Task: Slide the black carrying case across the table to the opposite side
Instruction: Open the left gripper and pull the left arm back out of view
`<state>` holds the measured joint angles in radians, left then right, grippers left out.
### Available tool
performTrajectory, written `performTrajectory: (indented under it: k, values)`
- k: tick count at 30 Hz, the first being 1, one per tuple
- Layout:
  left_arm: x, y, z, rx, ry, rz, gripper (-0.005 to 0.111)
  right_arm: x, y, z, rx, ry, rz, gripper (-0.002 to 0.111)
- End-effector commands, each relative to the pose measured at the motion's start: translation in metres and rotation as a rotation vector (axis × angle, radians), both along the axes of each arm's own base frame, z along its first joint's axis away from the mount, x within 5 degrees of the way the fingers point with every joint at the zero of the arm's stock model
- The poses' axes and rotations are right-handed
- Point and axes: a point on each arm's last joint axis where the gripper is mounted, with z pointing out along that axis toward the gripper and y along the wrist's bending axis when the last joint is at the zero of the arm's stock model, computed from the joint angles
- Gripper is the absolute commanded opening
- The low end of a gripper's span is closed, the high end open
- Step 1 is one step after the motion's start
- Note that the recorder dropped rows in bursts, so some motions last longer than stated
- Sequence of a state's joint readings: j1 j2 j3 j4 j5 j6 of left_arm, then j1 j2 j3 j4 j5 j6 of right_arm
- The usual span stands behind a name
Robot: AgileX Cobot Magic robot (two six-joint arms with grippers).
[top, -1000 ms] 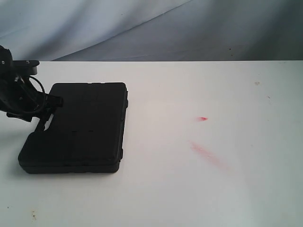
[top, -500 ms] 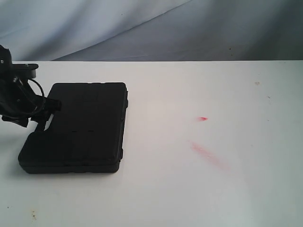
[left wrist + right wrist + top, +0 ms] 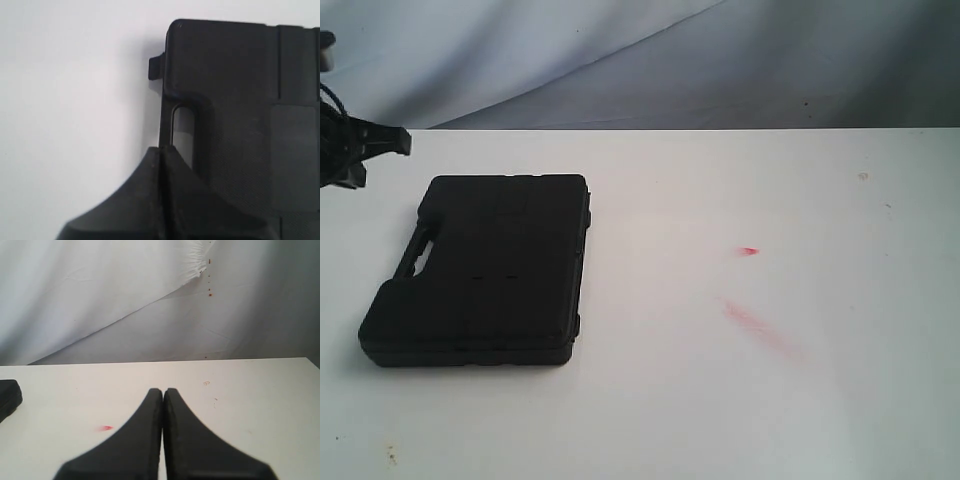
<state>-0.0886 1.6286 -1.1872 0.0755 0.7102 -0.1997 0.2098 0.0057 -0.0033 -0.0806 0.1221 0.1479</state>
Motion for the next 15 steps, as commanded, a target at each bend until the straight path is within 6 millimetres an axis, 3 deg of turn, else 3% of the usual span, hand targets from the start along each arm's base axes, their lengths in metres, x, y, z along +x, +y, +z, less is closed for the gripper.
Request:
performTrajectory:
  k: [1,10,15]
  values:
    - [-0.033,0.002,0.022,-0.030,-0.097,0.006,0.001,0.000,0.000,-0.001,-0.005,-0.004,-0.002,0.000]
    - [-0.107,0.007,0.032,-0.070,-0.263,0.013,0.001,0.000,0.000,-0.001,-0.005,-0.004,-0.002,0.000]
    - [-0.139,0.007,0.039,-0.131,-0.340,0.031,0.001,0.000,0.000,-0.001,-0.005,-0.004,-0.002,0.000]
